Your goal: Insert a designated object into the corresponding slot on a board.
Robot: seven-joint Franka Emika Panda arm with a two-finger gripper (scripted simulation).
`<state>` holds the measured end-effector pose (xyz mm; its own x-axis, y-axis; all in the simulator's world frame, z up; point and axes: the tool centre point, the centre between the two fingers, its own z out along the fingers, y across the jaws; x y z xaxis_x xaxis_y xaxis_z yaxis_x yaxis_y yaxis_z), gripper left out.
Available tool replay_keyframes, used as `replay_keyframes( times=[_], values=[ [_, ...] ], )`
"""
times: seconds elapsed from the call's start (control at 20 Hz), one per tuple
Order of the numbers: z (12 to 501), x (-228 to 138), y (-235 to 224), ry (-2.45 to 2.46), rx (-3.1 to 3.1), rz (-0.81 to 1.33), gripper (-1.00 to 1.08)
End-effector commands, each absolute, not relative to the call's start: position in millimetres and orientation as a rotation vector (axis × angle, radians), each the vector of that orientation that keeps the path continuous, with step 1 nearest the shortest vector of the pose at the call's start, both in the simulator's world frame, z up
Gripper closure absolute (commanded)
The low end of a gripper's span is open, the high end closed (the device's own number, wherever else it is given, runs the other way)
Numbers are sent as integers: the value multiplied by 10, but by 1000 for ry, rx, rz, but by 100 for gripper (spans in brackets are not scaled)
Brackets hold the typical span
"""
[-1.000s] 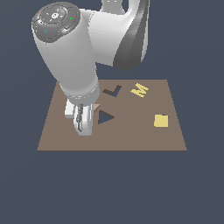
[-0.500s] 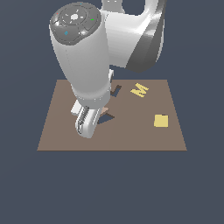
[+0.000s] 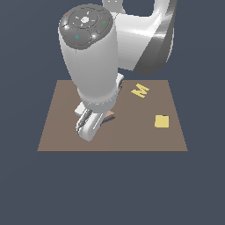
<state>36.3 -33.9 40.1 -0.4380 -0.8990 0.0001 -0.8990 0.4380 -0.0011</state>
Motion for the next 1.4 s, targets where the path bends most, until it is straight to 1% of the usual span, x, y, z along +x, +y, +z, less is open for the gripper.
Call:
replay_keyframes(
  times=[0.0,0.6,0.85,0.9,1.35],
  values=[
    [405,383,-321,2686,-1628,-2,108],
    [402,402,-304,2704,-1598,-2,108],
    [307,397,-307,2704,-1599,1,108],
    [307,397,-307,2704,-1599,1,-92],
    [307,397,-307,2704,-1599,1,-92]
  ],
)
